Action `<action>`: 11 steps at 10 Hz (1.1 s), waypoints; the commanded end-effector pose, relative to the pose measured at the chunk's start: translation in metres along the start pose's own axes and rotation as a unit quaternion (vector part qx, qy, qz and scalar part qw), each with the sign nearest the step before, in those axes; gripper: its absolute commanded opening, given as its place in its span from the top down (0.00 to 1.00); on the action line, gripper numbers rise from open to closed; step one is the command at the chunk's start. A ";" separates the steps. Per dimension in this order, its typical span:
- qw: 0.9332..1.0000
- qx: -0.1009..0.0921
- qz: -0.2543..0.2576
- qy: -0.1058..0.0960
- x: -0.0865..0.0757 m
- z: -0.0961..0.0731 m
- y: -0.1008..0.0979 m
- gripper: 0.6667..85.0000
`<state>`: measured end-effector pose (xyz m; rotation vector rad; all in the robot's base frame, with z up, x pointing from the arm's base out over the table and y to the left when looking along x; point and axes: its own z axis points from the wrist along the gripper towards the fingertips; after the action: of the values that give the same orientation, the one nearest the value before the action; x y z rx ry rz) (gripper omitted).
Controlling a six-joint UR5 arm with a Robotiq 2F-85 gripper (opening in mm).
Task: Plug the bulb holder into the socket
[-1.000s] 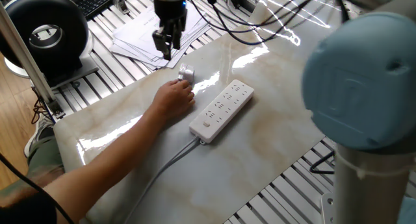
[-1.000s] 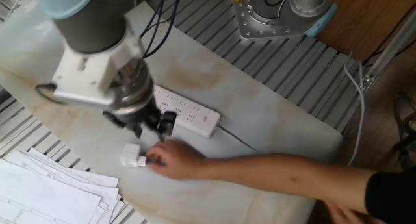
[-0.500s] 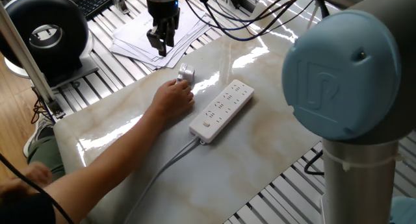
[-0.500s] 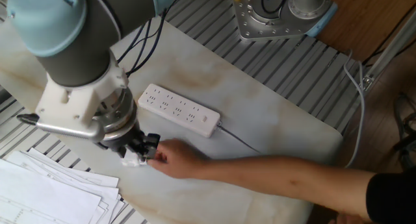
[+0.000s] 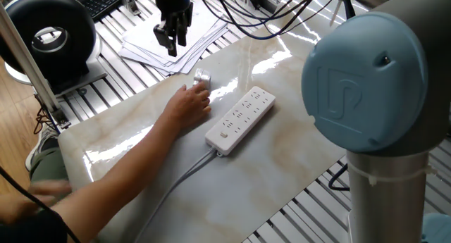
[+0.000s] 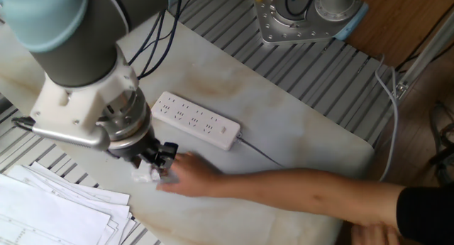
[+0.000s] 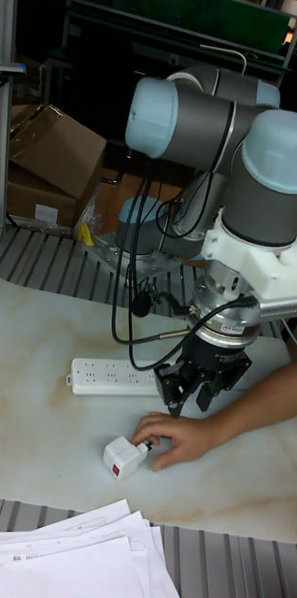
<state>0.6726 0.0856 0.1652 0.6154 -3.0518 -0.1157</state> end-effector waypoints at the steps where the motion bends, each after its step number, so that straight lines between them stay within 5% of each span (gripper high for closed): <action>1: 1.000 -0.005 0.022 0.012 0.008 -0.011 0.007 0.47; 6: 0.999 0.044 0.000 0.026 0.015 -0.012 -0.019 0.44; 8: 0.999 0.040 -0.011 0.013 0.008 -0.012 -0.017 0.44; 11: 0.998 0.040 -0.043 -0.011 -0.002 0.024 -0.037 0.42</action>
<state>0.6773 0.0599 0.1584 0.6867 -3.0427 0.0118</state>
